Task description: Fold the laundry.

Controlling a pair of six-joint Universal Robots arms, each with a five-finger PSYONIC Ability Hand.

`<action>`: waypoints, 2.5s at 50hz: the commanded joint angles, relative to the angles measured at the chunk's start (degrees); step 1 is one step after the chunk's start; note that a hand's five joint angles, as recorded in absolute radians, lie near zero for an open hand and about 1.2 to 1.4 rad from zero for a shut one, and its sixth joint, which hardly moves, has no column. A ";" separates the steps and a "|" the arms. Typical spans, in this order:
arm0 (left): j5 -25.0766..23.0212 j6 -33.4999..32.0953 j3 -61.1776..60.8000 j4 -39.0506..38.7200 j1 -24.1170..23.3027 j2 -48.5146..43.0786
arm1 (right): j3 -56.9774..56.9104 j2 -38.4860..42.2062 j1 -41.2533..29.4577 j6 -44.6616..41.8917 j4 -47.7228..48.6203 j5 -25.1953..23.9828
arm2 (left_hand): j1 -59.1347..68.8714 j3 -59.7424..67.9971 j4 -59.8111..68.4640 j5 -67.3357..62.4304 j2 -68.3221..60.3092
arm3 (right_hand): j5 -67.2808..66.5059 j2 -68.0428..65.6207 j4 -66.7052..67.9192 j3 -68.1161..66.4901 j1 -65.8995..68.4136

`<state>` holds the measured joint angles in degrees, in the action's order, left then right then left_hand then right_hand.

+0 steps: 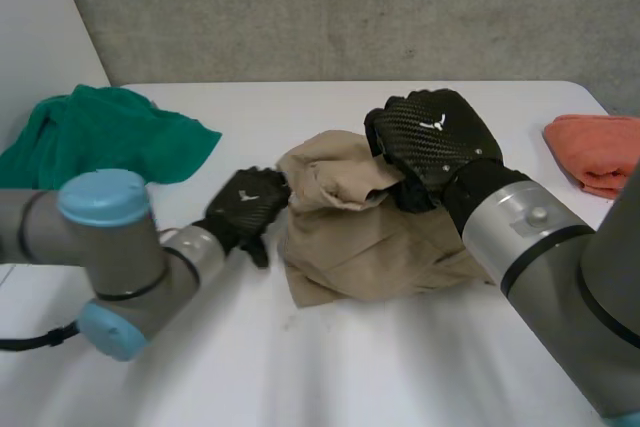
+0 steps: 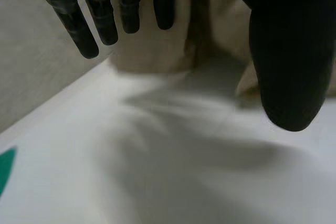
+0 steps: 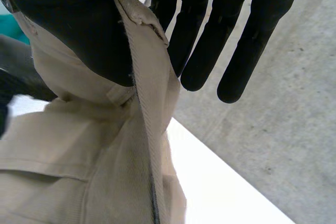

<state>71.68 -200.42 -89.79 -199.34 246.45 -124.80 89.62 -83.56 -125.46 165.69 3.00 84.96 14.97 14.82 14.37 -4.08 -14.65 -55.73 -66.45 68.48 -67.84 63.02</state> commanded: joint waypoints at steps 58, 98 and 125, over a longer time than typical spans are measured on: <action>15.85 5.22 7.71 14.33 -10.81 17.74 | -15.71 11.17 18.76 -1.24 -9.85 -0.23 | 7.20 7.35 7.80 -8.09 -7.52 | 55.73 56.45 -58.48 57.84 -53.02; 20.34 26.40 -0.57 14.24 -6.07 4.92 | -21.59 35.65 17.53 0.95 -15.83 -8.05 | 45.67 45.82 46.26 -46.56 -45.99 | 30.92 31.64 -33.67 33.03 -28.21; 18.93 3.29 10.50 21.53 -4.84 33.48 | -23.08 -0.89 19.81 -21.81 -24.79 -4.45 | 65.03 65.18 65.63 -65.92 -65.35 | -14.27 -13.55 11.52 -12.16 16.98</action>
<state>91.68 -187.19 -82.70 -179.52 241.25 -99.46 66.51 -71.58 -107.39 153.49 -19.09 77.24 64.57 68.07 68.47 -56.78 -68.34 -54.60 -67.03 68.50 -67.35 62.83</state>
